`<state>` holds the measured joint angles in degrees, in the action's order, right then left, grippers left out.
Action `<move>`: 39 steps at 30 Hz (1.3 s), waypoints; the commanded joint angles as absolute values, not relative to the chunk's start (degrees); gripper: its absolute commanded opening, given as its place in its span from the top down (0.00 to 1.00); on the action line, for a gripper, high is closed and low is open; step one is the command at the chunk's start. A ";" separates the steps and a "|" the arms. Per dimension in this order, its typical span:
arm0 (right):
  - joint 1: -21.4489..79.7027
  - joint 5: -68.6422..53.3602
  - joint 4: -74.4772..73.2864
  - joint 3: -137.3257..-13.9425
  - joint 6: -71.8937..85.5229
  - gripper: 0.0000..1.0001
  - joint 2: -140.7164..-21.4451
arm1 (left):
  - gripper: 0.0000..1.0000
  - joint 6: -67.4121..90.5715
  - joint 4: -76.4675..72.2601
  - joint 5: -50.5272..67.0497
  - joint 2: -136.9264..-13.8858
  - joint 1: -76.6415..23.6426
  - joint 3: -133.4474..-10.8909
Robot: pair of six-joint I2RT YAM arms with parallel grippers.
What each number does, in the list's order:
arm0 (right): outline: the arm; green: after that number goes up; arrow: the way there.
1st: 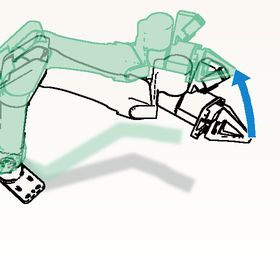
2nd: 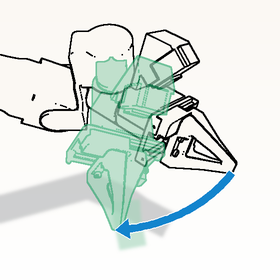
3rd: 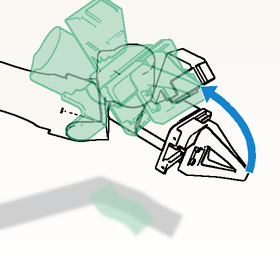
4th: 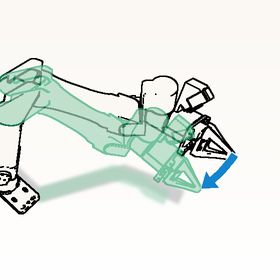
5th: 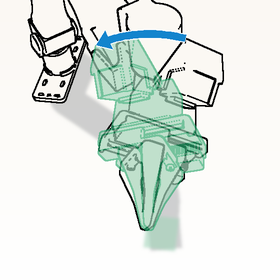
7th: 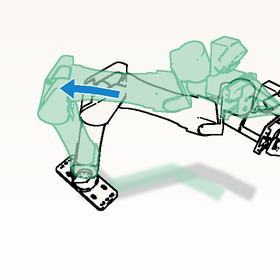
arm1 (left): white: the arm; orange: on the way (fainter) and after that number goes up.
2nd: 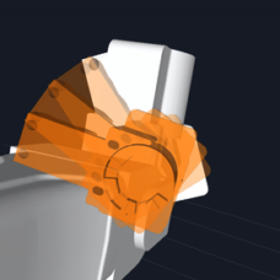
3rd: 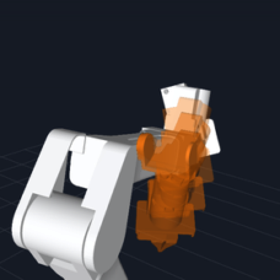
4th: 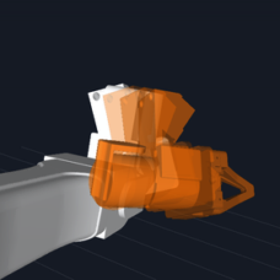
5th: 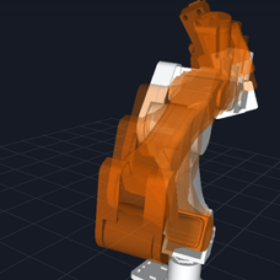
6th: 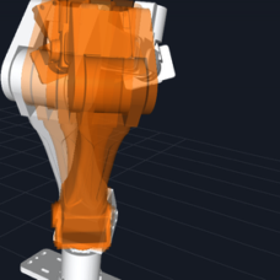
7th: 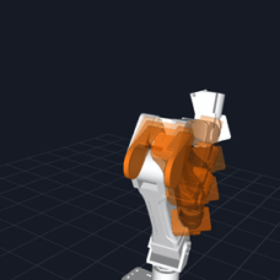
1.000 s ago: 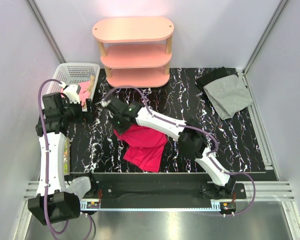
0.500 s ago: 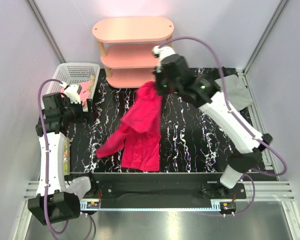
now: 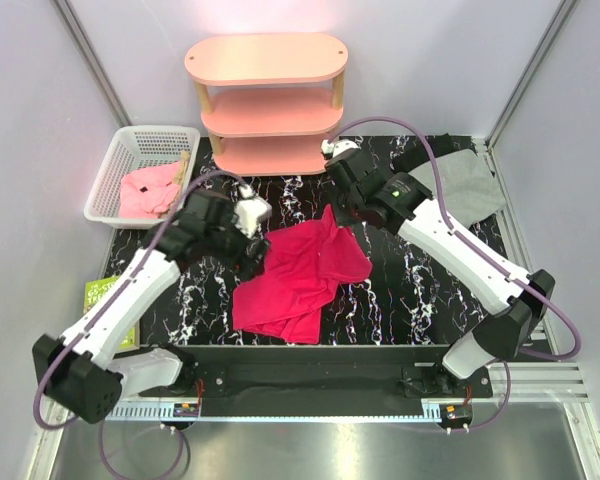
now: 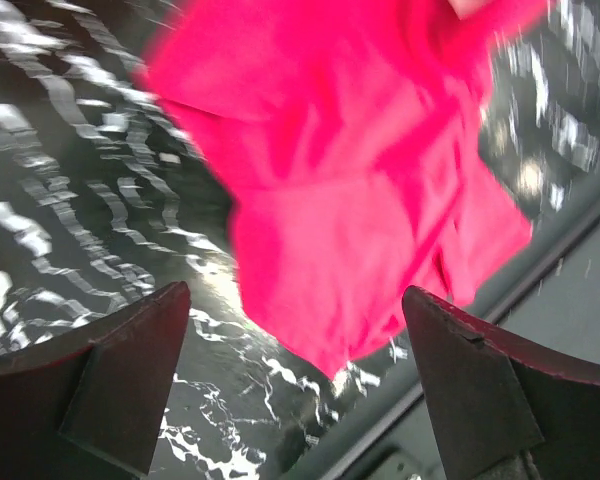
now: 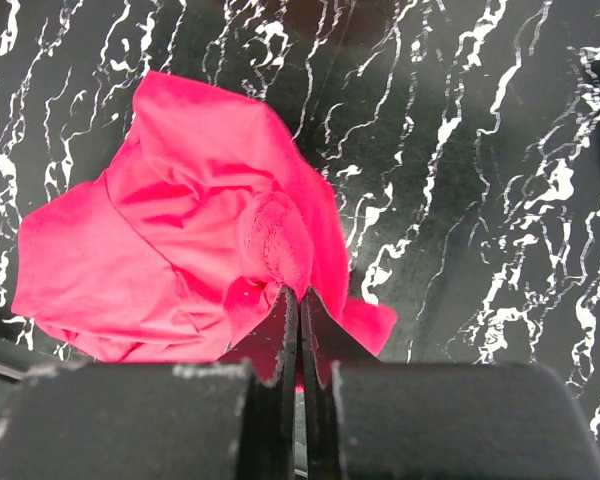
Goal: Fold and stack the t-shirts
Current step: Flatten the tshirt out
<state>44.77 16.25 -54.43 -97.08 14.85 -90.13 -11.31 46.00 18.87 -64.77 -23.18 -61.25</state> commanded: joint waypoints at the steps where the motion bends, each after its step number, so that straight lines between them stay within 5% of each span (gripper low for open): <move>1: 43.16 19.77 -52.21 -97.56 15.12 1.00 -85.34 | 0.07 -16.96 50.01 10.30 -66.88 -30.84 -60.74; 13: 33.05 18.02 -51.07 -93.52 13.88 1.00 -84.64 | 0.08 -20.65 47.73 0.19 -67.93 -35.67 -49.58; 35: 32.61 16.17 -51.24 -87.89 17.49 1.00 -83.06 | 0.05 -20.57 38.32 -4.66 -83.32 -38.67 -45.62; 38: 32.70 16.17 -51.24 -87.98 17.49 1.00 -82.79 | 0.12 -20.83 38.23 -3.51 -84.28 -38.93 -45.26; 39: 32.70 16.08 -51.15 -88.07 17.66 1.00 -82.79 | 0.26 -20.74 38.32 -3.17 -84.64 -38.94 -45.61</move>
